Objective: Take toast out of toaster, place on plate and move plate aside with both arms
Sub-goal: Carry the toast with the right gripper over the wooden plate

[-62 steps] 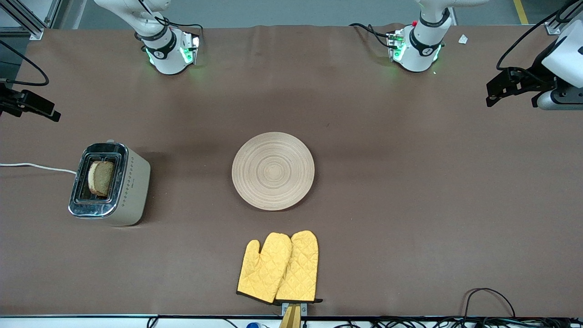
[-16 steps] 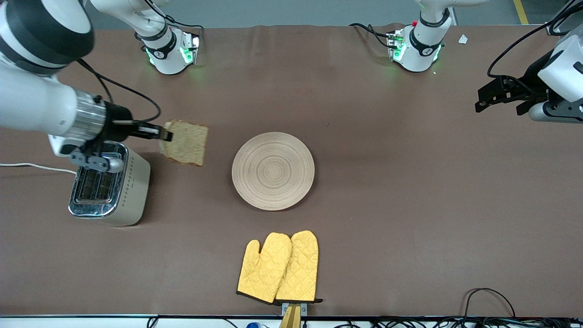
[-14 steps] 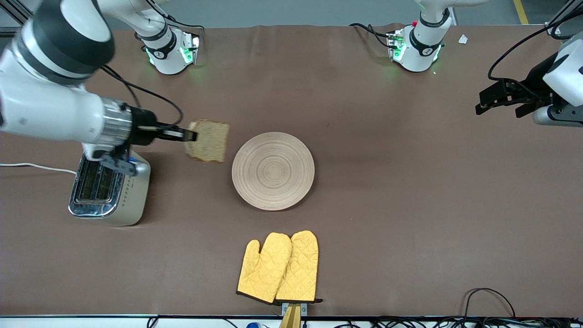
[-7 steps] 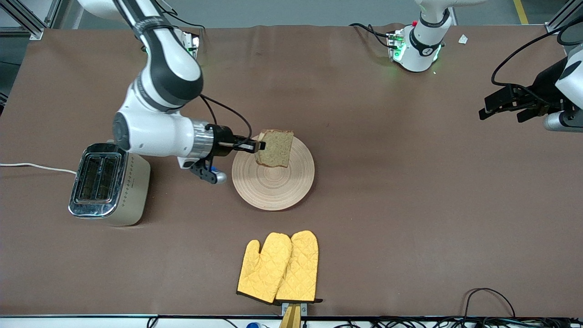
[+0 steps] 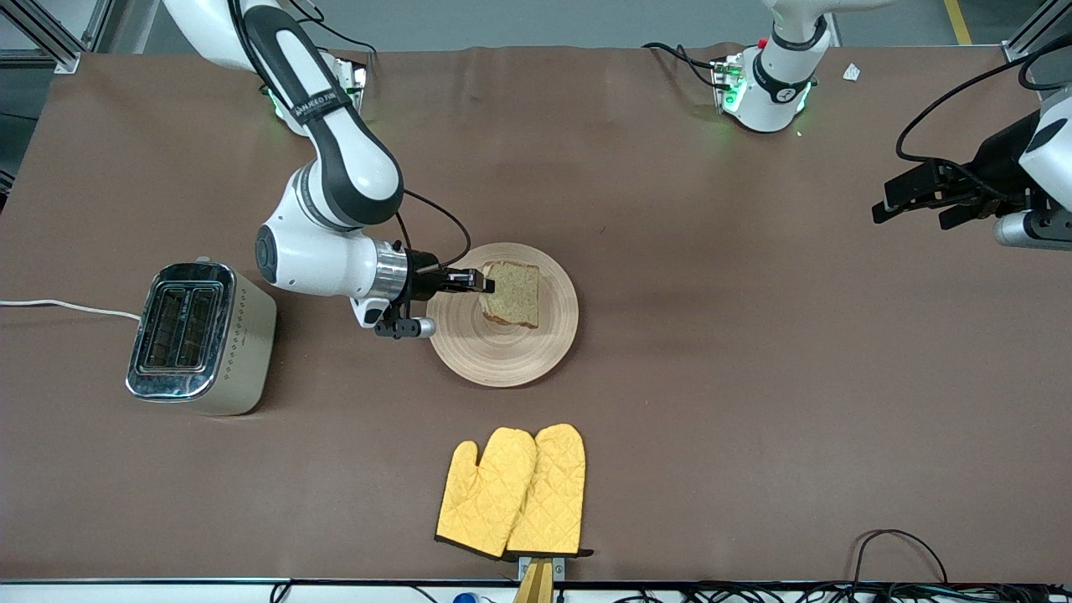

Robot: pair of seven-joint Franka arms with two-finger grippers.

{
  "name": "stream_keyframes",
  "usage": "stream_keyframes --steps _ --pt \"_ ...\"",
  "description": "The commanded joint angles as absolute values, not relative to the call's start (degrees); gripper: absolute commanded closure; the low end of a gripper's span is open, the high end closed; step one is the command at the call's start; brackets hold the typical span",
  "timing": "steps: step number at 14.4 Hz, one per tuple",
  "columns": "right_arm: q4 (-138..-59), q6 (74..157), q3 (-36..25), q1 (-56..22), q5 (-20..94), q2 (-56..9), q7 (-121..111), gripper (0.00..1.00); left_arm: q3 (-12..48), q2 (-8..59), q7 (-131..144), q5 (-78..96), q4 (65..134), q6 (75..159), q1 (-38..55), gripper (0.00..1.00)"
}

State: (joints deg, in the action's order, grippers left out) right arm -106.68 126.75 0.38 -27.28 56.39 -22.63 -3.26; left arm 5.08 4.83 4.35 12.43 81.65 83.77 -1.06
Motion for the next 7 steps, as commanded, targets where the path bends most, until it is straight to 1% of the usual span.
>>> stream_keyframes --steps 1,3,7 --pt "-108.5 128.6 -0.1 -28.1 58.5 -23.2 -9.4 1.00 5.1 5.6 3.2 15.4 80.6 83.9 -3.7 0.00" --pt "-108.5 129.3 -0.1 -28.0 58.5 -25.4 -12.7 1.00 5.1 6.6 1.5 19.3 80.6 83.9 -6.1 0.00" --pt "-110.4 129.5 -0.3 -27.3 58.6 -27.2 -17.0 0.98 5.1 9.2 -5.5 24.6 81.0 83.6 -10.0 0.00"
